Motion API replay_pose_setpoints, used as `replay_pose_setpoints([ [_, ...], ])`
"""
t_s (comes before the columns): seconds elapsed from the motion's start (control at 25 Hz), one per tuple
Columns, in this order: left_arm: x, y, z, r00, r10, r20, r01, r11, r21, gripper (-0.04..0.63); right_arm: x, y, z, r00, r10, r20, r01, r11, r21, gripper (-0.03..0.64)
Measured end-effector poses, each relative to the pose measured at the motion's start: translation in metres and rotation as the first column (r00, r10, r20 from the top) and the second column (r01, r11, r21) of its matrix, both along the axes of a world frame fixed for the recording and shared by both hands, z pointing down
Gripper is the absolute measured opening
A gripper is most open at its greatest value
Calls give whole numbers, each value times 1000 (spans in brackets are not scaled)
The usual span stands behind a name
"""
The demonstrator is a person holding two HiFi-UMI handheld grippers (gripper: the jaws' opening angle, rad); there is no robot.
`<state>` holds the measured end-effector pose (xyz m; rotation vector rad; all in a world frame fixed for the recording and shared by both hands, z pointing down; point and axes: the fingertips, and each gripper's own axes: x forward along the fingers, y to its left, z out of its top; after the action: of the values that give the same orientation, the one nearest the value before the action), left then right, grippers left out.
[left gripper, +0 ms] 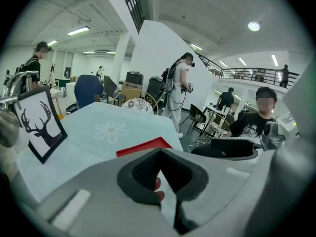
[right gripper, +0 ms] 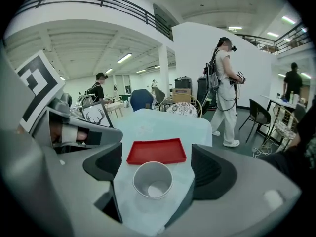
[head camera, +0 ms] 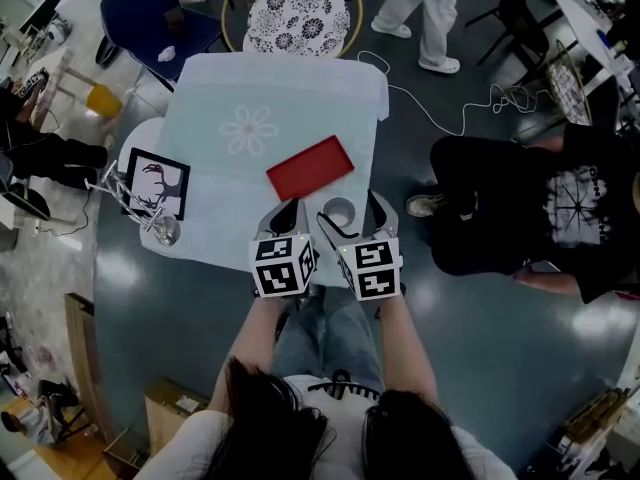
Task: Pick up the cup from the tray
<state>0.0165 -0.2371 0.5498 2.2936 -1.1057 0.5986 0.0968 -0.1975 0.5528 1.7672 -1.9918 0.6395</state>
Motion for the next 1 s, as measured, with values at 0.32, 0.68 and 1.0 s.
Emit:
replay_pose_setpoints([
  [0.32, 0, 12, -30, 999, 26, -37, -25, 999, 40, 0, -6, 6, -36, 999, 32, -9, -31, 998, 52, 404],
  [0.68, 1, 22, -62, 996, 52, -75, -45, 995, 92, 0, -4, 16, -72, 995, 100, -19, -97, 989, 107, 205],
  [1.0, 1, 29, -83, 993, 54, -101, -41, 991, 131, 0, -6, 27, -90, 991, 131, -36, -124, 980, 153, 23],
])
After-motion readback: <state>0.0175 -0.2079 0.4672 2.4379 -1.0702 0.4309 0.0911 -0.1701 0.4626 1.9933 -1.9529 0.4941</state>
